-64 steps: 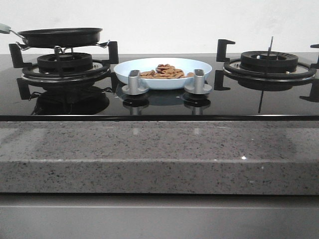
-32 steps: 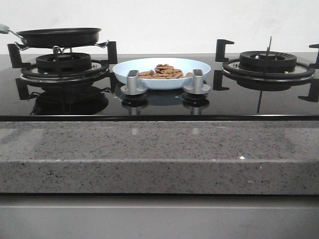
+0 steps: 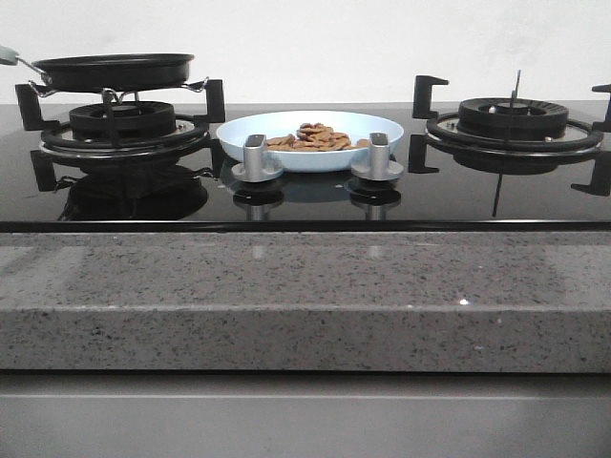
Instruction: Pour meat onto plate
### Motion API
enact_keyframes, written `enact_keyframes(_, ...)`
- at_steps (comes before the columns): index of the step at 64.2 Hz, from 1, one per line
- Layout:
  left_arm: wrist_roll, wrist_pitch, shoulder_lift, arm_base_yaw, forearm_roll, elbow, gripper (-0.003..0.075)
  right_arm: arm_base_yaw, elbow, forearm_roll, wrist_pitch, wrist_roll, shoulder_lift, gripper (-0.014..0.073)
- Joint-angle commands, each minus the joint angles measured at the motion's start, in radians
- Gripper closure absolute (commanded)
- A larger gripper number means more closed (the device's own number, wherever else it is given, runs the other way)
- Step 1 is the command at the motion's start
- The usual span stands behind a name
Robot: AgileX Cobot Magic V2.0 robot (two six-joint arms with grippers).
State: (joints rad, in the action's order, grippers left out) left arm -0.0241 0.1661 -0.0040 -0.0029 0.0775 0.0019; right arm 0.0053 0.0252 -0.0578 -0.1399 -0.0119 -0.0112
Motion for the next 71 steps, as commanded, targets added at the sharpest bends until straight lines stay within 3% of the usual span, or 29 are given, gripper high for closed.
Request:
enact_keyframes(1, 0.001, -0.087, -0.017, -0.007, 0.011, 0.007, 0.0741, -0.006, -0.004, -0.007, 0.067, 0.003, -0.016, 0.0652)
enact_keyframes(71, 0.001, -0.087, -0.017, -0.007, 0.011, 0.007, 0.0741, -0.006, -0.004, -0.007, 0.039, 0.003, -0.016, 0.0652)
